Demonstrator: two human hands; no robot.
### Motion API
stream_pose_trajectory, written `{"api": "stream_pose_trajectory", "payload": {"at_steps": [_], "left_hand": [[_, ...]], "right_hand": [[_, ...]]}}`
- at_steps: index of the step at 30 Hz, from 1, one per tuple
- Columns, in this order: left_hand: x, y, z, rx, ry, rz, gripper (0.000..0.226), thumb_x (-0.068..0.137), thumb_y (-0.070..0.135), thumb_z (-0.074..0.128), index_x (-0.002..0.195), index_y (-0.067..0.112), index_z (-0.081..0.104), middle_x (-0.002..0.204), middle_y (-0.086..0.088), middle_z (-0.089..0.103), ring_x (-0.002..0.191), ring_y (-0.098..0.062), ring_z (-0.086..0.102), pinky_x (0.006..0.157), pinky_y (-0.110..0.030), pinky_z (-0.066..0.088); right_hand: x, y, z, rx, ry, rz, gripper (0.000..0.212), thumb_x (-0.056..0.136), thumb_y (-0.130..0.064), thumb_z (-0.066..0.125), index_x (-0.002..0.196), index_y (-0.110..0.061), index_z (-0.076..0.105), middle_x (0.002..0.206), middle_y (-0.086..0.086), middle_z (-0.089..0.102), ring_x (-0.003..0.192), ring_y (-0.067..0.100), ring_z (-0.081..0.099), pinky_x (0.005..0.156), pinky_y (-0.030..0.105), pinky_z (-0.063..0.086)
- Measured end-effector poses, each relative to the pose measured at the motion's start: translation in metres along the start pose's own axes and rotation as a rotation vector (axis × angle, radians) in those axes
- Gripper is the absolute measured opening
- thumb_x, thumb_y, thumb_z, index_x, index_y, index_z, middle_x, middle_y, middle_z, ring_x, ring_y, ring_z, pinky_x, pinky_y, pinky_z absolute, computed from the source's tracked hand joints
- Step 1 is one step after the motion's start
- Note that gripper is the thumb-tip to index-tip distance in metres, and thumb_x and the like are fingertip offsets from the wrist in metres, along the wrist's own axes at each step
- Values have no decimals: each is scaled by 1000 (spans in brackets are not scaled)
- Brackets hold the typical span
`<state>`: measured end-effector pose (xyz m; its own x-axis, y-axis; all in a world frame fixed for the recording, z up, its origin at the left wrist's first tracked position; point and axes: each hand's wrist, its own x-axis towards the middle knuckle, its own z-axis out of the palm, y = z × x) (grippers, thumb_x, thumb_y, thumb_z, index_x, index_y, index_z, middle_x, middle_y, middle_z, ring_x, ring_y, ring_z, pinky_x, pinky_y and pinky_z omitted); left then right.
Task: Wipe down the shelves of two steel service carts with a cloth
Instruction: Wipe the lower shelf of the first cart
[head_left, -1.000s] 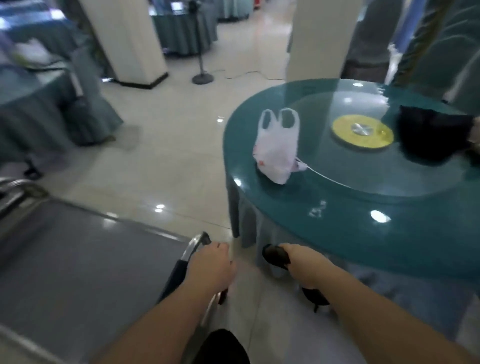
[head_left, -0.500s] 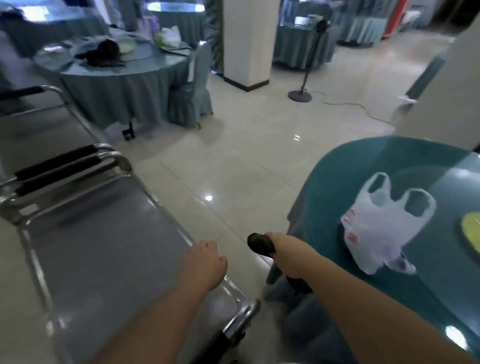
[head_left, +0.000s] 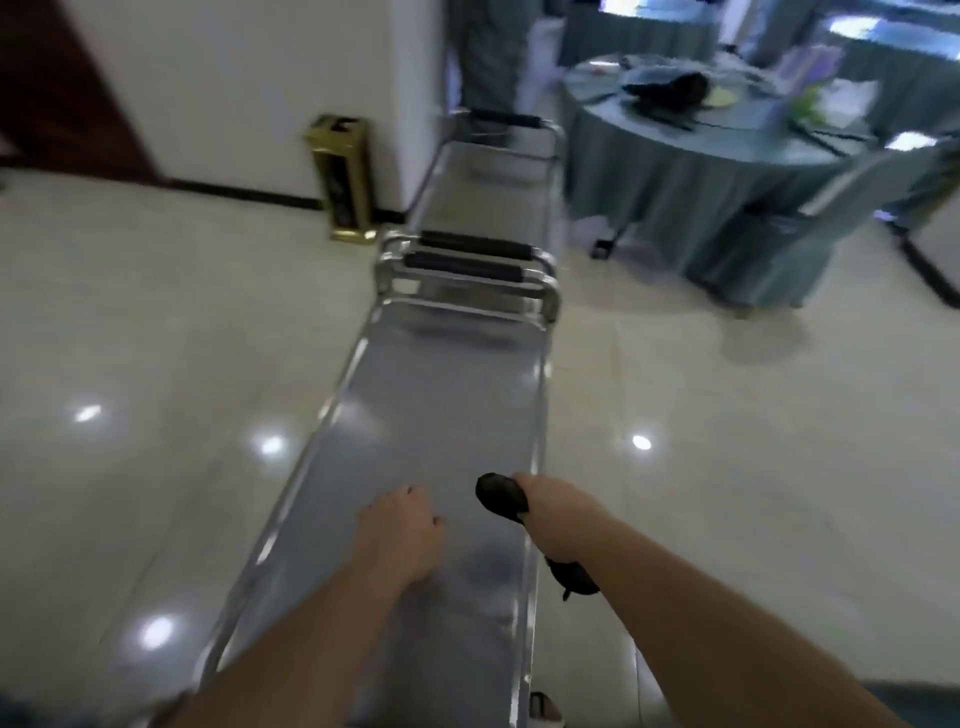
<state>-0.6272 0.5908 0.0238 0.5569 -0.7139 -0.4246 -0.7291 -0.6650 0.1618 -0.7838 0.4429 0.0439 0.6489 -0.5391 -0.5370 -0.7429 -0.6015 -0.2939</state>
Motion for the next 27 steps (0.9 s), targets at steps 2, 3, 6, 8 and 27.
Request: {"api": "stream_pose_trajectory", "payload": {"at_steps": [2, 3, 6, 8, 27], "left_hand": [[-13, -3, -7, -45, 44, -109, 43, 105, 44, 47, 138, 19, 57, 141, -7, 61, 128, -30, 59, 104, -39, 49], [-23, -4, -8, -63, 50, -145, 46, 106, 45, 46, 144, 20, 54, 146, -6, 57, 131, -29, 57, 105, -40, 48], [-51, -12, -9, -77, 44, -248, 53, 108, 45, 43, 154, 21, 45, 156, -5, 49, 138, -29, 51, 111, -41, 44], [-68, -19, -5, -101, 40, -317, 52, 108, 45, 42, 153, 20, 45, 155, -5, 49, 138, -29, 50, 112, -42, 44], [-107, -21, 46, -302, 136, -653, 53, 106, 46, 39, 152, 21, 44, 153, -3, 49, 136, -27, 48, 111, -45, 39]], "right_hand": [[22, -13, -9, -75, -59, -132, 30, 102, -10, 52, 130, -21, 52, 119, 9, 64, 103, 30, 64, 93, 45, 56], [30, -20, -11, -102, -77, -187, 27, 103, -11, 52, 129, -20, 53, 119, 9, 64, 102, 29, 64, 94, 46, 56], [47, -39, -9, -170, -111, -301, 26, 103, -11, 54, 129, -18, 54, 113, 8, 64, 97, 27, 64, 94, 46, 57], [53, -51, -3, -218, -149, -358, 29, 104, -11, 54, 132, -17, 52, 116, 9, 62, 96, 26, 62, 90, 40, 54], [74, -101, 25, -540, -286, -720, 34, 101, -9, 55, 132, -22, 55, 118, 8, 65, 101, 27, 64, 95, 47, 56]]}}
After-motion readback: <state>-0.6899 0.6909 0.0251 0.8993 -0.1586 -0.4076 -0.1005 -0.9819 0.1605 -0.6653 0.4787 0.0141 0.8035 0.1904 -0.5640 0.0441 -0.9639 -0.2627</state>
